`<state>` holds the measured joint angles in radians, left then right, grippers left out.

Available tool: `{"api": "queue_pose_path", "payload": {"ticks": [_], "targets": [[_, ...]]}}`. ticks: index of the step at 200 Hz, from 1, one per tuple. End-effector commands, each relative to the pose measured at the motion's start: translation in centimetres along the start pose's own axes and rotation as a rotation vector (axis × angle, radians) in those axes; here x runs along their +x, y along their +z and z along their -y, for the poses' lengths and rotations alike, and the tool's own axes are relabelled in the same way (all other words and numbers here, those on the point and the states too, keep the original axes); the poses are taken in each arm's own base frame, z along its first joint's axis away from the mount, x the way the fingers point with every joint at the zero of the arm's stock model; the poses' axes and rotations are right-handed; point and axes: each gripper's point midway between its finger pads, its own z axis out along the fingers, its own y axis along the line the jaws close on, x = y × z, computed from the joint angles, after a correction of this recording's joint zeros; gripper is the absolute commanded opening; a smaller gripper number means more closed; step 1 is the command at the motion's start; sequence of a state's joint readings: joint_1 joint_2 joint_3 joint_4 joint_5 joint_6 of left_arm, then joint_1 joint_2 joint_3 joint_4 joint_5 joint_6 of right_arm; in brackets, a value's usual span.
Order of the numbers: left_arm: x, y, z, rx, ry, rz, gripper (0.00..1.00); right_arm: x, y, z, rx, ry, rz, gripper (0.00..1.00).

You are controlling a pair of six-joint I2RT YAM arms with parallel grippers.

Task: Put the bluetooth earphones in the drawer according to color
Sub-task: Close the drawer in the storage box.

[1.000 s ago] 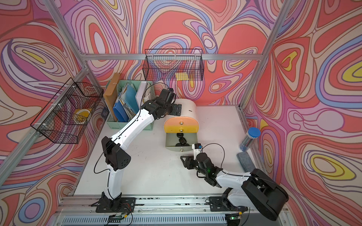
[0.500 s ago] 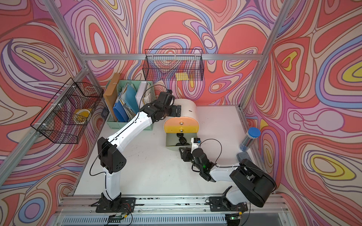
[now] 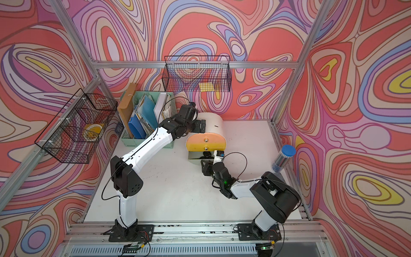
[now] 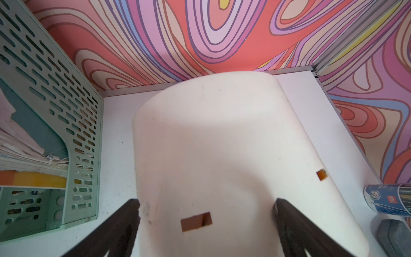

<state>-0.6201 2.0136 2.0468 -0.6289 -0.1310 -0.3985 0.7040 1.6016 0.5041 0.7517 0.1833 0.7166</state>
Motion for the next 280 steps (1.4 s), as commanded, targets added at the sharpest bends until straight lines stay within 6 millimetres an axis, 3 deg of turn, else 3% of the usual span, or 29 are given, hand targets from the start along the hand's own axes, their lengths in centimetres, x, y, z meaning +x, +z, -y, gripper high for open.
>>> {"api": "queue_pose_path", "payload": {"ticks": [1,32,53,85,151,210,280], "targets": [[5.3,1.3,-1.6,-0.051,0.049,-0.186,0.98,-1.4,0.4,-1.6,-0.078,0.039,0.029,0.5],[5.3,1.1,-1.7,-0.055,0.052,-0.185,0.98,-0.8,-0.9,-1.7,-0.125,0.109,0.015,0.46],[5.2,1.0,-1.6,-0.048,0.046,-0.183,0.98,0.2,-2.0,-0.4,-0.12,0.156,0.02,0.45],[5.1,1.0,-1.4,-0.036,0.039,-0.178,0.98,1.6,-2.1,1.3,-0.077,0.176,0.008,0.43],[5.4,1.1,-1.3,-0.031,0.039,-0.188,0.98,1.0,1.5,1.4,-0.093,0.252,0.03,0.26],[5.4,1.0,-1.3,-0.029,0.04,-0.188,0.98,-0.7,4.6,2.7,-0.117,0.349,0.067,0.23],[5.4,0.6,-1.0,-0.005,0.027,-0.185,0.98,-1.0,6.1,2.5,-0.131,0.382,0.062,0.22]]}}
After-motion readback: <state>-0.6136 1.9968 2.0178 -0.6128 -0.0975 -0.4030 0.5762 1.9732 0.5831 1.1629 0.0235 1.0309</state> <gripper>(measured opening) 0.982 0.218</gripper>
